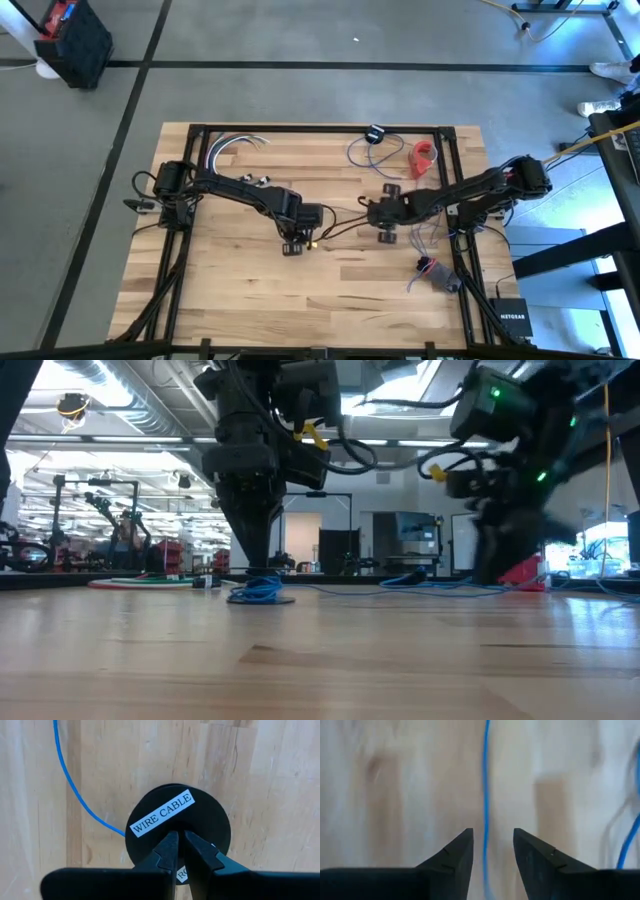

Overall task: Coil cords
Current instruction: Uncoil the blue wire from the spool

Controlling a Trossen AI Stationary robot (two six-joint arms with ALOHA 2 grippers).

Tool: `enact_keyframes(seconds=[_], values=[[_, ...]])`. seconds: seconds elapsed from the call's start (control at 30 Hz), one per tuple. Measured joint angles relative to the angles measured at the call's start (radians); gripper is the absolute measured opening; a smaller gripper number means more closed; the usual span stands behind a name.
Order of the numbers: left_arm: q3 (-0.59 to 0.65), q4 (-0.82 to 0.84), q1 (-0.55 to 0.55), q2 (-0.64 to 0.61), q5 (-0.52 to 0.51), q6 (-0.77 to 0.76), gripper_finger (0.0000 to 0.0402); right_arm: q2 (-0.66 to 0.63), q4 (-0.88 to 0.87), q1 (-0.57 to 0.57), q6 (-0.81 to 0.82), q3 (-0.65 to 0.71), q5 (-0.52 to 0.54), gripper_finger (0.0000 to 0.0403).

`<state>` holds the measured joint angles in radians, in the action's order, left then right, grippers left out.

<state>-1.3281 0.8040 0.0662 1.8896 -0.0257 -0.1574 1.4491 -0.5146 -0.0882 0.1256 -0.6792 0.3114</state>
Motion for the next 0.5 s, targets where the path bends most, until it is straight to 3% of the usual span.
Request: enact_keyframes(seconds=[0.13, 0.3, 0.5], values=[[0.0, 0.001, 0.002, 0.0, 0.0, 0.0, 0.0021, 0.011, 0.396, 0.024, -0.162, 0.102, 0.028, 0.0145], [0.0, -0.002, 0.002, 0.0, 0.0, 0.007, 0.0021, 0.029, 0.858, 0.106, -0.211, 0.183, -0.14, 0.0145], [-0.001, -0.003, 0.004, 0.0, 0.0, 0.005, 0.0021, 0.147, 0.984, 0.207, -0.179, 0.194, -0.22, 0.0145]])
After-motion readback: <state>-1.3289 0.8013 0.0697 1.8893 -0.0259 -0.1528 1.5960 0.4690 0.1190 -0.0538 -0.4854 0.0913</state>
